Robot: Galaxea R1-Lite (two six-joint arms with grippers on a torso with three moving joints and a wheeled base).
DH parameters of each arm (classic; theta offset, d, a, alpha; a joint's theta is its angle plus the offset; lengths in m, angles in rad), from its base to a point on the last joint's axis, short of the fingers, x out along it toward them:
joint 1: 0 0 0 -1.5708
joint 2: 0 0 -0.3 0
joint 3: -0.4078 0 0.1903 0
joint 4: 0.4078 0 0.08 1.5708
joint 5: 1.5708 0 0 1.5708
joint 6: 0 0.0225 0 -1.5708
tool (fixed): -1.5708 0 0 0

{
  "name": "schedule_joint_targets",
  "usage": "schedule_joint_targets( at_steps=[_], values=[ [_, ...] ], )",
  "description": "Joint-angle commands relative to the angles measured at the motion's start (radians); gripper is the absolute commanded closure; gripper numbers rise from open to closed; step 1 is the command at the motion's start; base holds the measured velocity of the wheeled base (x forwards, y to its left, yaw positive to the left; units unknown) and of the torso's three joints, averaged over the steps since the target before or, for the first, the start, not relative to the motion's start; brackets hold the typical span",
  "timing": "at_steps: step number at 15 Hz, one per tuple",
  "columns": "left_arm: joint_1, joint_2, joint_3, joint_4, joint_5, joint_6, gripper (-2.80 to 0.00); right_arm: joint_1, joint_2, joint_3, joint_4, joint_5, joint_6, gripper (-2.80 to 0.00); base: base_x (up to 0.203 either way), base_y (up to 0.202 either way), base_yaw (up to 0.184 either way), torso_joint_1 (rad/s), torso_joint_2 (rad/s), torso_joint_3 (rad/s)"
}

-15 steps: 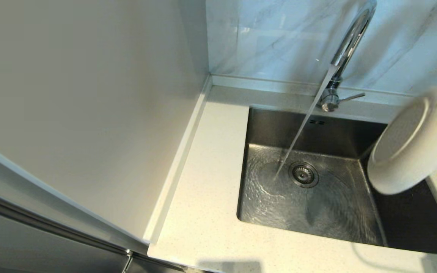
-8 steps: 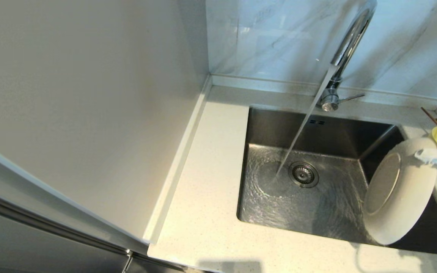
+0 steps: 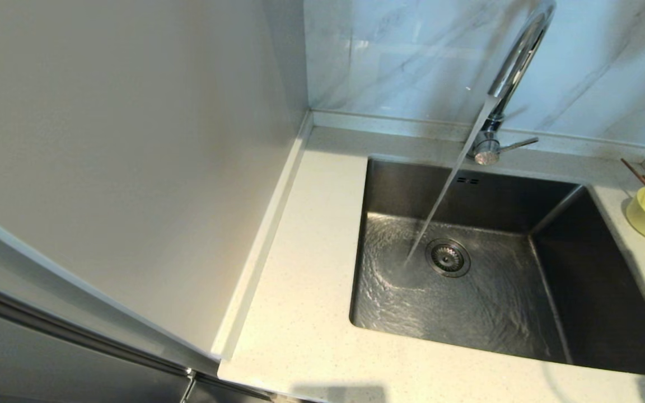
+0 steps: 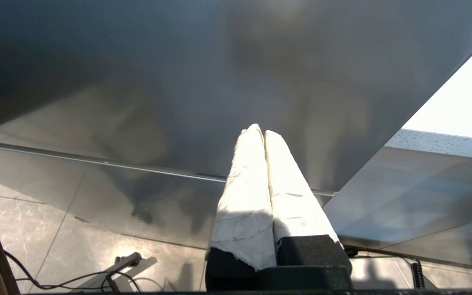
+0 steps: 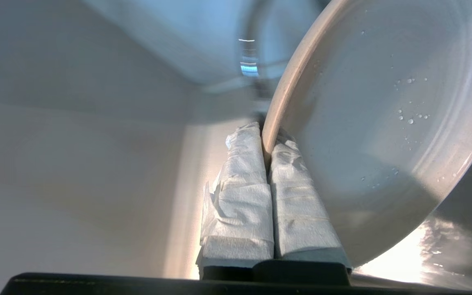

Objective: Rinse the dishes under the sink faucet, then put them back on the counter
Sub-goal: Place the plate on the table

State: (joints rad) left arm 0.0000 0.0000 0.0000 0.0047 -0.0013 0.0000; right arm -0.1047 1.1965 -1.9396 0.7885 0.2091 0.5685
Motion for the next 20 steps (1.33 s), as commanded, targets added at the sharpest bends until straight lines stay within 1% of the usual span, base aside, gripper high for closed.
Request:
schedule_joint_targets(
  at_steps=[1,2,3,6,8,9,11,13,20],
  values=[
    [0.000,0.000,0.000,0.000,0.000,0.000,0.00,0.000,0.026,-0.021,0.109,-0.085,-0.132,0.00,0.000,0.000,0.000,0.000,0.00,0.000],
    [0.000,0.000,0.000,0.000,0.000,0.000,0.00,0.000,0.018,0.044,0.154,-0.144,-0.229,0.00,0.000,0.000,0.000,0.000,0.00,0.000],
    [0.000,0.000,0.000,0.000,0.000,0.000,0.00,0.000,0.004,0.146,0.193,-0.196,-0.327,0.00,0.000,0.000,0.000,0.000,0.00,0.000],
    [0.000,0.000,0.000,0.000,0.000,0.000,0.00,-0.001,-0.074,0.570,0.278,-0.322,-0.626,0.00,0.000,0.000,0.000,0.000,0.00,0.000],
    [0.000,0.000,0.000,0.000,0.000,0.000,0.00,-0.001,-0.133,0.781,0.279,-0.370,-0.780,0.00,0.000,0.000,0.000,0.000,0.00,0.000],
    [0.000,0.000,0.000,0.000,0.000,0.000,0.00,-0.001,-0.160,0.881,0.252,-0.387,-0.836,0.00,0.000,0.000,0.000,0.000,0.00,0.000],
    [0.000,0.000,0.000,0.000,0.000,0.000,0.00,-0.001,-0.192,1.034,0.130,-0.420,-0.900,0.00,0.000,0.000,0.000,0.000,0.00,0.000],
    [0.000,0.000,0.000,0.000,0.000,0.000,0.00,-0.001,-0.199,1.120,0.006,-0.449,-0.927,0.00,0.000,0.000,0.000,0.000,0.00,0.000],
    [0.000,0.000,0.000,0.000,0.000,0.000,0.00,-0.001,-0.117,1.309,-0.307,-0.453,-0.928,0.00,0.000,0.000,0.000,0.000,0.00,0.000]
  ],
)
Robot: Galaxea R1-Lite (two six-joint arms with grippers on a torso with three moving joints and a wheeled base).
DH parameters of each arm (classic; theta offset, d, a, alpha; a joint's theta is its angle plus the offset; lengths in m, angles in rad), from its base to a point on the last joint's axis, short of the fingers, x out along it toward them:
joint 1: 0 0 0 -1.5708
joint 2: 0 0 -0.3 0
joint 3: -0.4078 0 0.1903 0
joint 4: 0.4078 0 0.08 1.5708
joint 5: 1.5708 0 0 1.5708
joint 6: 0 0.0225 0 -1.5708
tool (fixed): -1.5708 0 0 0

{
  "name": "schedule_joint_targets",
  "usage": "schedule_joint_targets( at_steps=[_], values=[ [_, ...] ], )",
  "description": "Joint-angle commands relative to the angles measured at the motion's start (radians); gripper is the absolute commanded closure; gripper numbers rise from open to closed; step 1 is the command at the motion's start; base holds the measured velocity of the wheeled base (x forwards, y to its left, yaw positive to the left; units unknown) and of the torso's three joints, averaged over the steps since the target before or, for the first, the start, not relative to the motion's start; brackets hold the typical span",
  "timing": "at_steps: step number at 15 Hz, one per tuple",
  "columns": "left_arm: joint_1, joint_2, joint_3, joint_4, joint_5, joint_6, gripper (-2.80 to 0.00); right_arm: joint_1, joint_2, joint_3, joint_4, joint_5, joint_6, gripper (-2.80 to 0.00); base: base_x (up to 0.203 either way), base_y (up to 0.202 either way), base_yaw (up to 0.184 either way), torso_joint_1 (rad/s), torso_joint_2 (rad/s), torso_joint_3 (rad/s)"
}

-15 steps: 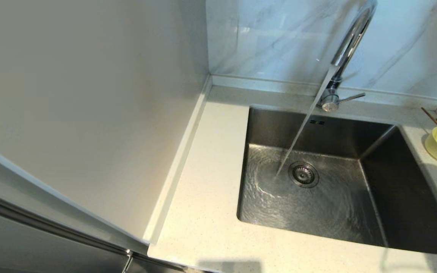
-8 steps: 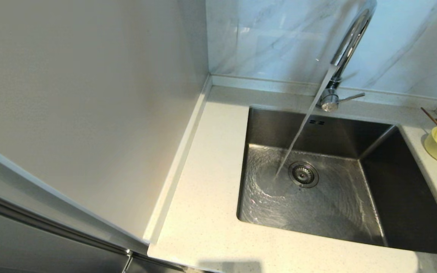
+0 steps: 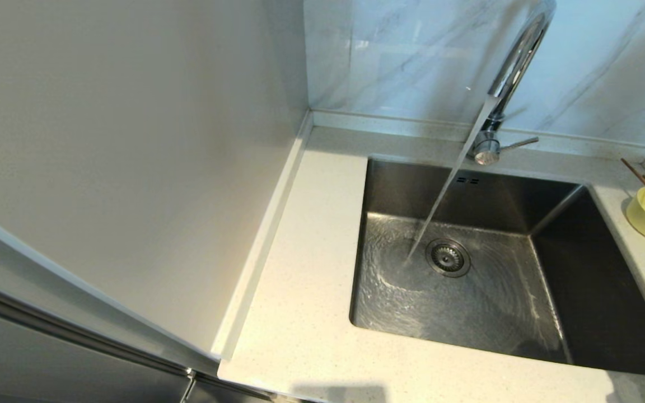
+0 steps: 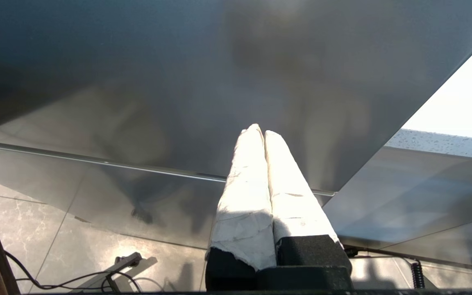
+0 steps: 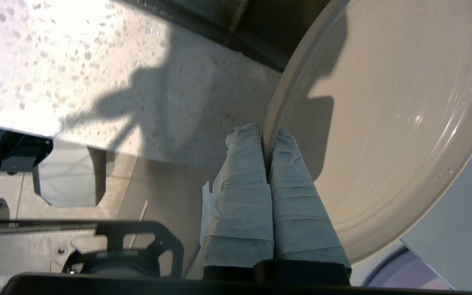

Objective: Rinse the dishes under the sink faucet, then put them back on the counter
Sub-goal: Place the plate on the table

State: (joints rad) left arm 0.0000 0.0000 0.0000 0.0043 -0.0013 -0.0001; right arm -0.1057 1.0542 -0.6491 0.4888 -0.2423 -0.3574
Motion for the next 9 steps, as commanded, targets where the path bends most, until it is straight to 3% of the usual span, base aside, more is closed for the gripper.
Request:
schedule_joint_targets(
  at_steps=[1,9],
  values=[
    [0.000,0.000,0.000,0.000,0.000,0.000,0.00,-0.001,0.041,0.039,-0.048,-0.002,-0.001,0.00,0.000,0.000,0.000,0.000,0.00,0.000],
    [0.000,0.000,0.000,0.000,0.000,0.000,0.00,-0.060,0.145,0.061,-0.148,-0.002,0.021,0.00,0.000,0.000,0.000,0.000,0.00,0.000]
  ],
)
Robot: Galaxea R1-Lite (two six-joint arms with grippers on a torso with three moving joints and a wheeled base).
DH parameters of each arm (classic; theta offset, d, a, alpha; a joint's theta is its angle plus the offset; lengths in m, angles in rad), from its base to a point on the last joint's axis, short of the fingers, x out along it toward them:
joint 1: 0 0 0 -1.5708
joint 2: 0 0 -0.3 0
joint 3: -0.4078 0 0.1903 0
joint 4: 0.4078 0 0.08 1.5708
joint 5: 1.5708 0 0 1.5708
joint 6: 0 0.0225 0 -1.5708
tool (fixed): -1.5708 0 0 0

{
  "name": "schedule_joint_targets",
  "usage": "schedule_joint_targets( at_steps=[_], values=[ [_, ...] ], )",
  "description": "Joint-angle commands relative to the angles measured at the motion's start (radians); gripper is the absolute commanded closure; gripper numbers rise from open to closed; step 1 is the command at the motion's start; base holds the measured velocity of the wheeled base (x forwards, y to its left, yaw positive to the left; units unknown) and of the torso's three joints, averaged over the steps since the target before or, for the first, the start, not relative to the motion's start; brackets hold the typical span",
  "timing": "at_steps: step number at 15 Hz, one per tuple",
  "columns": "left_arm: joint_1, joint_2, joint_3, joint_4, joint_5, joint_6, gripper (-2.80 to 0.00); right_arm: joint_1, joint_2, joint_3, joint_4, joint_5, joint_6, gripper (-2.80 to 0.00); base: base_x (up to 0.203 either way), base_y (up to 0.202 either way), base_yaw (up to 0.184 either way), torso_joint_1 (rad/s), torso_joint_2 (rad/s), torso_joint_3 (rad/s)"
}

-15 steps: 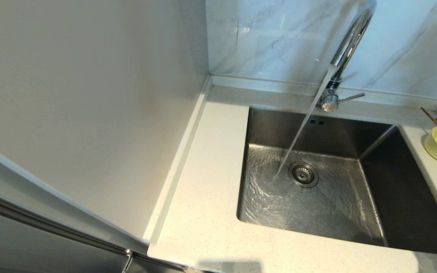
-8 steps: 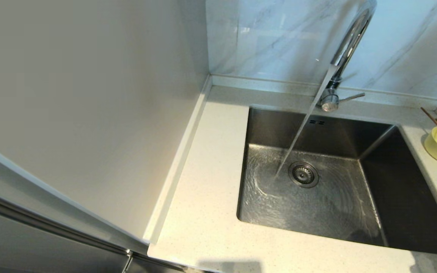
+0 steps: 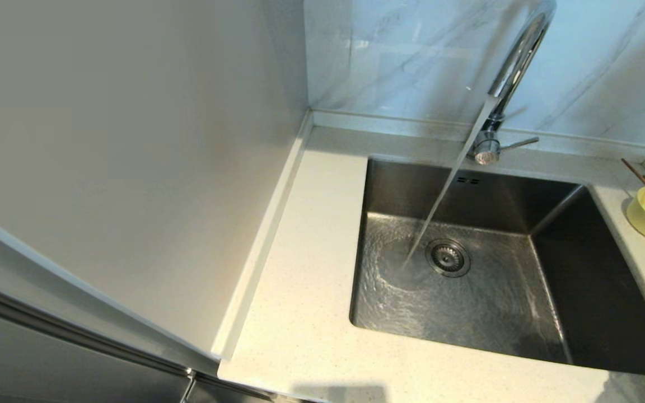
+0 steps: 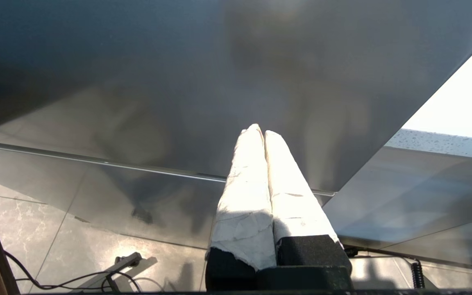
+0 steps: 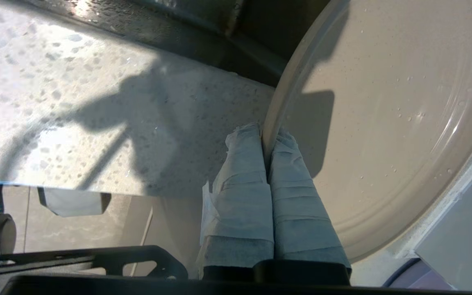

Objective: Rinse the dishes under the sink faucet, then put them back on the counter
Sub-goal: Place the plate on the table

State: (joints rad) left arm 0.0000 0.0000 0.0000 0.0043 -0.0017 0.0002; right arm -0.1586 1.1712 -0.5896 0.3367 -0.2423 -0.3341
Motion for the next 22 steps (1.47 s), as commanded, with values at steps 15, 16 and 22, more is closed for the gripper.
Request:
schedule_joint_targets(
  at_steps=[15,16,22],
  values=[
    [0.000,0.000,0.000,0.000,0.000,0.000,0.00,-0.118,0.114,0.005,-0.117,0.003,0.001,-2.80,0.000,0.000,0.000,0.000,0.00,0.000],
    [0.000,0.000,0.000,0.000,0.000,0.000,0.00,-0.118,0.112,0.003,-0.118,0.002,0.001,-2.80,0.000,0.000,0.000,0.000,0.00,0.000],
    [0.000,0.000,0.000,0.000,0.000,0.000,0.00,-0.116,-0.080,-0.072,-0.115,0.099,-0.001,-2.80,0.000,0.000,0.000,0.000,0.00,0.000]
  ],
)
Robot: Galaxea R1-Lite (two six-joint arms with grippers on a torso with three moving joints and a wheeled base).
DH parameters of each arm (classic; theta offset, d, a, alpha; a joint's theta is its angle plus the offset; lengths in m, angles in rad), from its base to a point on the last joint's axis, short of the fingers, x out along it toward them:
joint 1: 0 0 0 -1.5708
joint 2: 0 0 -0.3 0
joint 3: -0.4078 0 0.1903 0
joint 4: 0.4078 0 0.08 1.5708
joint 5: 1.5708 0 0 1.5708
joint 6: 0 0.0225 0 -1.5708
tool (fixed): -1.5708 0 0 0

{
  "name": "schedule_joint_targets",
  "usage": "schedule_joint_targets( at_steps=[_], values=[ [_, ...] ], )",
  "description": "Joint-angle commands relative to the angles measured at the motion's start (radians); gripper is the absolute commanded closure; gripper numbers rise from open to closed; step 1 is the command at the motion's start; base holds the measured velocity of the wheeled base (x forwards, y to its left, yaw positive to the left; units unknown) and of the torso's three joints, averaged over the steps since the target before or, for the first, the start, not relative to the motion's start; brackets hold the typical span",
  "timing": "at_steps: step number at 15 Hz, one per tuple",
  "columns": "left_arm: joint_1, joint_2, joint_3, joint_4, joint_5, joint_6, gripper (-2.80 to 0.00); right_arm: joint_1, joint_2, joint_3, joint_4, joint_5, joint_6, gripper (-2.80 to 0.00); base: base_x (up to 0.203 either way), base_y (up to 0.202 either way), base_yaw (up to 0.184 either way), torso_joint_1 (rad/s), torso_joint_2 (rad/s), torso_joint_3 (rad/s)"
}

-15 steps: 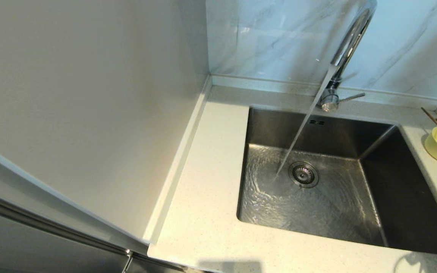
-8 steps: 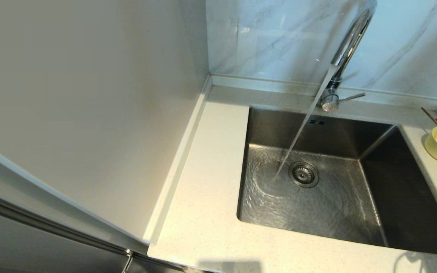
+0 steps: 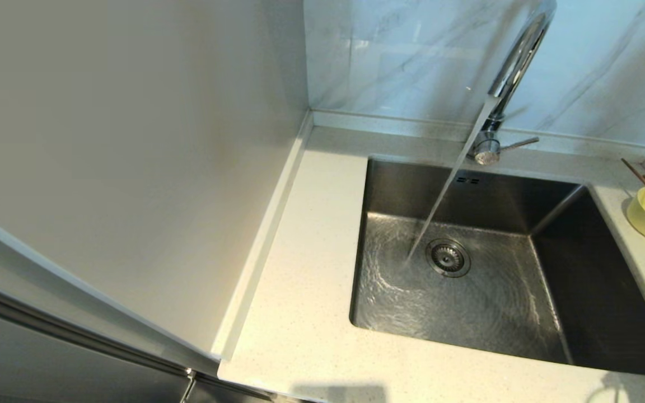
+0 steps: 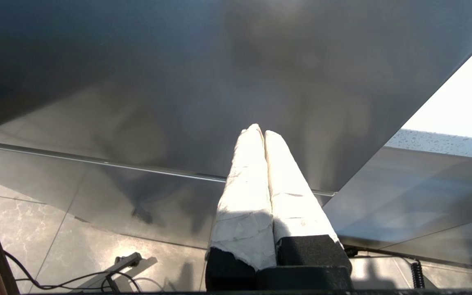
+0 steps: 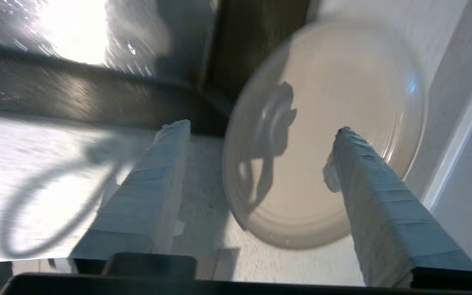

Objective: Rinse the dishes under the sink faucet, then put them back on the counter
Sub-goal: Place the plate on the table

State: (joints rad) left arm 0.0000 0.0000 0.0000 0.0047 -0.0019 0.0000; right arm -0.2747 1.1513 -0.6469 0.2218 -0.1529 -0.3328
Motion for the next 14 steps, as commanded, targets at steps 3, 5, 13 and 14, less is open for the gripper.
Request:
schedule_joint_targets(
  at_steps=[3,5,13,14],
  values=[
    [0.000,0.000,0.000,0.000,0.000,0.000,0.00,0.003,-0.159,-0.087,0.065,0.122,0.016,-2.80,0.000,0.000,0.000,0.000,0.00,0.000],
    [0.000,0.000,0.000,0.000,0.000,0.000,0.00,0.004,-0.177,-0.162,0.217,0.251,0.154,-2.80,0.000,0.000,0.000,0.000,0.00,0.000],
    [0.000,0.000,0.000,0.000,0.000,0.000,0.00,0.227,0.014,-0.516,0.364,0.637,0.912,-2.80,0.000,0.000,0.000,0.000,0.00,0.000],
    [0.000,0.000,0.000,0.000,0.000,0.000,0.00,0.285,0.038,-0.527,0.377,0.584,0.909,-1.19,0.000,0.000,0.000,0.000,0.00,0.000]
  ],
)
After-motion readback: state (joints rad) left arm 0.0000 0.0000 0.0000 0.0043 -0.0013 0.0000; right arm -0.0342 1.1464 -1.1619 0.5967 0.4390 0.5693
